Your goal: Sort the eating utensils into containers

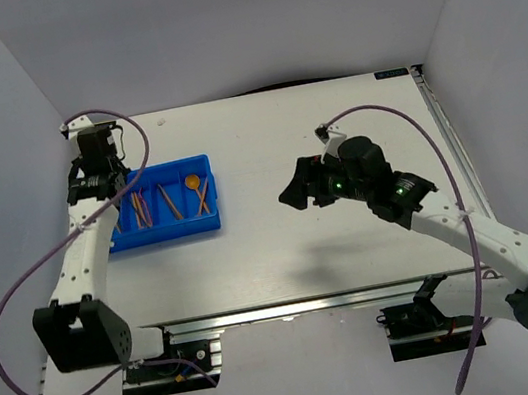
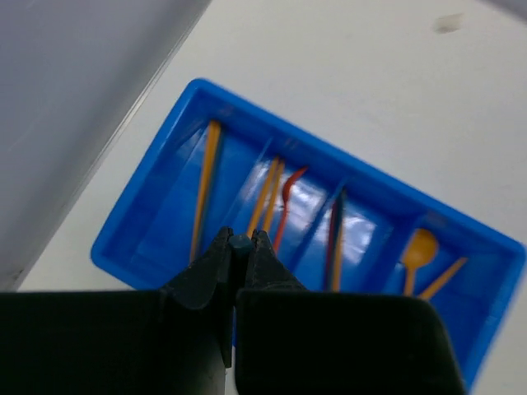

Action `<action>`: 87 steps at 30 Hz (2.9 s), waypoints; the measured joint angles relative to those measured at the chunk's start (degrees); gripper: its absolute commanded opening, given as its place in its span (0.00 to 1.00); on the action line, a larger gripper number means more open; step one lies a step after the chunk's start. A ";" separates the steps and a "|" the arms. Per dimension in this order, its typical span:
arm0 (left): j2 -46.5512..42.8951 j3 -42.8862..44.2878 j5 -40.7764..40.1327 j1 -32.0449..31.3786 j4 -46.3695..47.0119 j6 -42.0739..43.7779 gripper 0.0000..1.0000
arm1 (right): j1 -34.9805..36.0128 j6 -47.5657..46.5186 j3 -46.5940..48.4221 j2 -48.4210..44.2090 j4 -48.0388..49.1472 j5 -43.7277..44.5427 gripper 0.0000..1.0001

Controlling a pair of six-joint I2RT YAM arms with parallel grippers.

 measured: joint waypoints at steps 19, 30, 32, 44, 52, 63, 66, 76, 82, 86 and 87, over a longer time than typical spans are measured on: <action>8.63 4.55 4.28 7.56 -8.39 0.55 0.00 | -0.04 -5.29 -5.88 -12.24 -13.81 11.37 0.89; 7.82 4.26 4.83 7.56 -8.28 0.52 0.00 | -0.04 -5.33 -6.19 -12.26 -15.91 12.74 0.89; 7.82 4.15 4.85 7.56 -8.33 0.52 0.00 | -0.04 -5.38 -6.19 -12.28 -16.37 13.14 0.89; 7.37 3.82 4.79 7.56 -8.35 0.52 0.00 | -0.04 -5.51 -6.19 -12.37 -16.70 13.94 0.89; 6.47 3.82 5.09 7.56 -8.55 0.59 0.00 | -0.04 -5.68 -6.19 -12.37 -16.70 13.97 0.89; 4.76 3.87 4.48 7.56 -9.73 1.64 0.00 | -0.04 -5.73 -6.27 -12.37 -16.70 13.97 0.89; 4.76 4.15 3.93 7.56 -10.14 2.23 0.00 | -0.04 -5.81 -6.51 -12.35 -16.72 13.97 0.89; 5.40 9.62 -2.38 7.56 -6.95 8.39 0.00 | -0.04 -6.97 -6.56 -12.37 -16.70 14.16 0.89; 7.28 11.10 -11.50 7.56 5.64 14.62 0.00 | -0.04 -7.21 -7.69 -13.79 -16.41 13.35 0.89; 9.55 10.54 -15.50 7.58 15.39 18.18 0.00 | -0.04 -7.41 -9.70 -17.18 -15.91 12.07 0.89; 10.27 10.47 -15.67 7.58 17.03 18.60 0.00 | -0.04 -7.41 -9.99 -17.86 -15.89 11.47 0.89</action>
